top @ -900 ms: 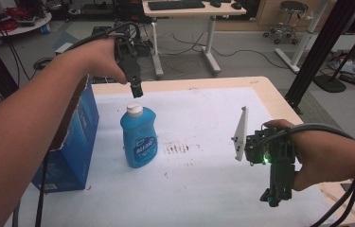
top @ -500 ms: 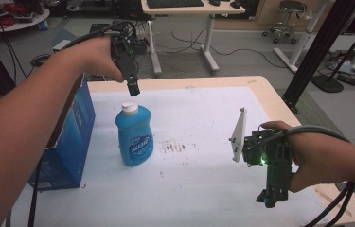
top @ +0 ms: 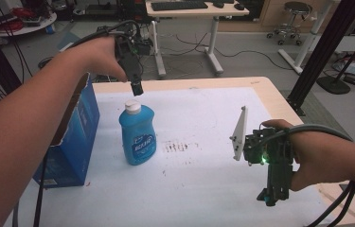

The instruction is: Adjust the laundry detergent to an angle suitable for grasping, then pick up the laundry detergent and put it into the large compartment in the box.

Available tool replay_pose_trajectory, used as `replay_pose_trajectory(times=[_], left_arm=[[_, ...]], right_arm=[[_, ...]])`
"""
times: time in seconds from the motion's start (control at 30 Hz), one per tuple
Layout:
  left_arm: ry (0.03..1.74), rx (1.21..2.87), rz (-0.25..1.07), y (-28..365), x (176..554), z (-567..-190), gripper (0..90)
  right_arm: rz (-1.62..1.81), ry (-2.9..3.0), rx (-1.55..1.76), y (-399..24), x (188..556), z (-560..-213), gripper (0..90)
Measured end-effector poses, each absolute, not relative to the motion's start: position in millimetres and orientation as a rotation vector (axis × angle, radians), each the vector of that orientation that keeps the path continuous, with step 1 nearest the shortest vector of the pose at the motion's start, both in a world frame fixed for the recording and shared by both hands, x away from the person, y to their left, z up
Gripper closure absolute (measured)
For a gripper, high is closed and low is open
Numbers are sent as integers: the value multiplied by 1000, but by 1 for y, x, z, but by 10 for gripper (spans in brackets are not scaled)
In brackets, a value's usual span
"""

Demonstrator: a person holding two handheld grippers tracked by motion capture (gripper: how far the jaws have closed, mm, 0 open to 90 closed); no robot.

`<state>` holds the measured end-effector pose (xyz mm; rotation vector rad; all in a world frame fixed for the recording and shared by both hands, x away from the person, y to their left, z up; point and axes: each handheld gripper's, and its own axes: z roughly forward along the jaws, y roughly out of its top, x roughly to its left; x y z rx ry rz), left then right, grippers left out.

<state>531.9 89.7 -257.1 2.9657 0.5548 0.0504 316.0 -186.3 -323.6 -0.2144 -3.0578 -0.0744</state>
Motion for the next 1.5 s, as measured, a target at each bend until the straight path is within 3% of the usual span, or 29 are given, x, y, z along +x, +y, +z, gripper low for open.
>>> replay_pose_trajectory(times=[0.57,1.5], left_arm=[[568,2957,52,93,529,-252,18],[746,2890,10,107,470,-205,18]], right_arm=[[-72,-3054,-195,-183,318,-323,25],[-75,-3087,-102,-175,311,-316,25]])
